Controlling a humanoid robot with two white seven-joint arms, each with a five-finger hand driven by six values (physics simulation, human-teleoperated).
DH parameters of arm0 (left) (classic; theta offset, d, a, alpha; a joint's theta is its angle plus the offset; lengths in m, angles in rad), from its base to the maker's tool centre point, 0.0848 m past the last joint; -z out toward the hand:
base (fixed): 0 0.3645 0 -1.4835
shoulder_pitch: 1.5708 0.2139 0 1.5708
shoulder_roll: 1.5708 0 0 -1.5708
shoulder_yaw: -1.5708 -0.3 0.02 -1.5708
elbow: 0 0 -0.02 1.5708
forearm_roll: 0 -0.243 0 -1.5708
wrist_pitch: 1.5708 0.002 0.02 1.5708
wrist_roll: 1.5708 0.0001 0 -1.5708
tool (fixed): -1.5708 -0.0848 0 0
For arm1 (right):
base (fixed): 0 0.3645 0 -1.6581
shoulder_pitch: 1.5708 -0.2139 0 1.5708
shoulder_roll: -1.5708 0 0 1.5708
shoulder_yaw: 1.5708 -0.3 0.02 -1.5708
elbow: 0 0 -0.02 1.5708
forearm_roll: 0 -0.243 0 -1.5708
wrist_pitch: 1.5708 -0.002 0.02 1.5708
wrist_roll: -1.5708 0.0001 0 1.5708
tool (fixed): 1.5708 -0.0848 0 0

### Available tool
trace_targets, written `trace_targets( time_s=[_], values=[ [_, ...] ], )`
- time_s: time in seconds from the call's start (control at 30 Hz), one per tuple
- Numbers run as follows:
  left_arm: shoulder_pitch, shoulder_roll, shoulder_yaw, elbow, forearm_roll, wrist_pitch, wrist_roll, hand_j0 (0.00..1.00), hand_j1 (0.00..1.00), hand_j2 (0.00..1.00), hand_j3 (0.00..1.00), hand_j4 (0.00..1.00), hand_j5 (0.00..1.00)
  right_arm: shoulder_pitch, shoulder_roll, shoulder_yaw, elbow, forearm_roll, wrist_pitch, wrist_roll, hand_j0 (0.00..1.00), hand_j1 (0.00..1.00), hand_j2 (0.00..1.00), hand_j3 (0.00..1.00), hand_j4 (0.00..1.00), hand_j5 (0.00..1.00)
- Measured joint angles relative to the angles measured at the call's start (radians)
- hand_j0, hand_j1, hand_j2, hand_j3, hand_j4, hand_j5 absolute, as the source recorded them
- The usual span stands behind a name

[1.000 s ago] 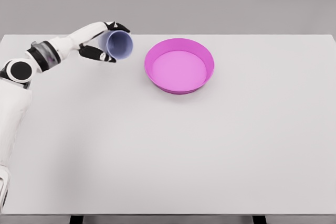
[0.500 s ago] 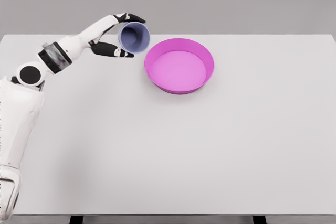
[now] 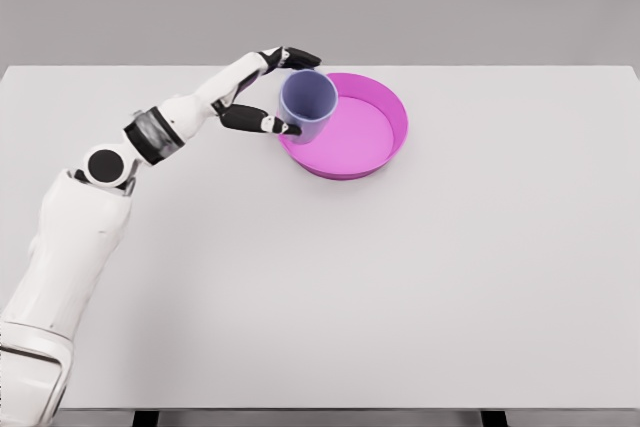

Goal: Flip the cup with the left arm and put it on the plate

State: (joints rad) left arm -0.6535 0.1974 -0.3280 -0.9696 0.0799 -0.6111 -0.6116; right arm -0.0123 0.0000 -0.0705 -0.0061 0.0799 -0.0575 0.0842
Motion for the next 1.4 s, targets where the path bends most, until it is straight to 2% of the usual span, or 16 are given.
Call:
trace_targets(
  time_s=[0.1, 0.3, 1.0, 1.4],
  values=[
    [0.0, -0.025, -0.001, 0.003, -0.004, 0.002, 0.0, 0.73, 0.73, 0.73, 0.73, 0.73, 0.73, 0.0, 0.0, 0.0, 0.0, 0.0, 0.0, 0.0, 1.0, 1.0, 1.0, 1.0, 1.0, 1.0],
    [0.0, -0.062, -0.015, 0.014, -0.007, -0.001, 0.0, 0.73, 0.73, 0.73, 0.73, 0.73, 0.73, 0.0, 0.0, 0.0, 0.0, 0.0, 0.0, 0.0, 1.0, 1.0, 1.0, 1.0, 1.0, 1.0],
    [0.006, -0.121, -0.067, 0.031, -0.009, -0.002, 0.0, 0.75, 0.75, 0.75, 0.75, 0.75, 0.75, 0.0, 0.0, 0.0, 0.0, 0.0, 0.0, 0.0, 1.0, 1.0, 1.0, 1.0, 1.0, 1.0],
    [-0.015, -0.126, -0.057, 0.07, -0.012, -0.002, 0.0, 0.74, 0.74, 0.74, 0.74, 0.74, 0.74, 0.0, 0.0, 0.0, 0.0, 0.0, 0.0, 0.0, 1.0, 1.0, 1.0, 1.0, 1.0, 1.0]
  ],
)
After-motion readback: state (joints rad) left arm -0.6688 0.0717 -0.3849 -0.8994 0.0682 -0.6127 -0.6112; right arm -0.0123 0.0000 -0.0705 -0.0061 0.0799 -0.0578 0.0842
